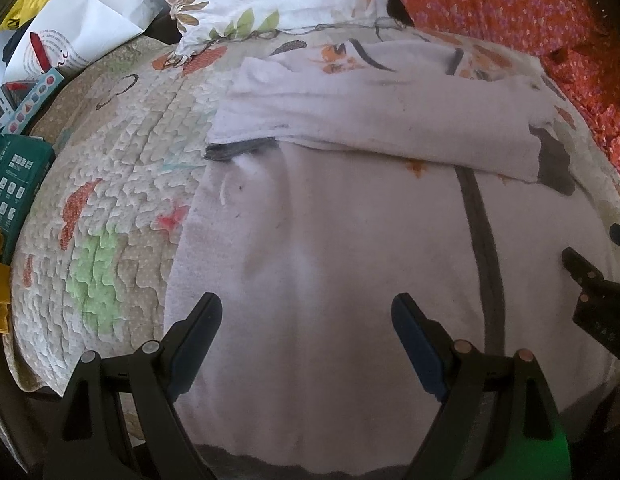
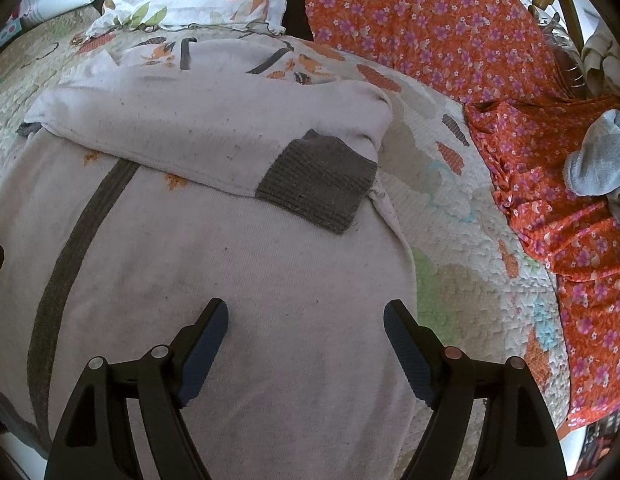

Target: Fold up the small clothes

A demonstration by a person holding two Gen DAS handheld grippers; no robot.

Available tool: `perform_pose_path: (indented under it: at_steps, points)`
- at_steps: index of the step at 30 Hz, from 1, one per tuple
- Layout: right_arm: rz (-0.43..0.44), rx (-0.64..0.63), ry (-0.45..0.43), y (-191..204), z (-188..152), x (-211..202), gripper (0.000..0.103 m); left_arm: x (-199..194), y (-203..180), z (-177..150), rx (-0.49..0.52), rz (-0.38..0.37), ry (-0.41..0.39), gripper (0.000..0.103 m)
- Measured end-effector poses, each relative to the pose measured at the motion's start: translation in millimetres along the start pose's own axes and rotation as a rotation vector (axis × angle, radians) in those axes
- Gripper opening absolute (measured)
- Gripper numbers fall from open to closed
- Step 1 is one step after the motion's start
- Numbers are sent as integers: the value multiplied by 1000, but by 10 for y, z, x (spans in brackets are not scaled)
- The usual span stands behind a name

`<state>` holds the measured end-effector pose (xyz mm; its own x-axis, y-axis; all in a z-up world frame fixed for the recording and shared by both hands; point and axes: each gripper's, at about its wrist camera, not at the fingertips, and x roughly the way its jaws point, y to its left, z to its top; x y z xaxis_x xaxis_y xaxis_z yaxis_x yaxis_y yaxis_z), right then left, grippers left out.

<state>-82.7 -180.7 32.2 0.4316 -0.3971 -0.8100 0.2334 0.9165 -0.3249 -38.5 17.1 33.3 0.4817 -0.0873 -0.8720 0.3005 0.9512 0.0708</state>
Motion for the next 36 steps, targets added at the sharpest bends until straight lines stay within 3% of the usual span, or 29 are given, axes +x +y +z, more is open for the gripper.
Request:
perform_pose_path:
  at_steps: [36]
  points:
    - [-2, -2, 1, 16, 2, 7, 87, -80, 29, 27, -33, -40, -22, 86]
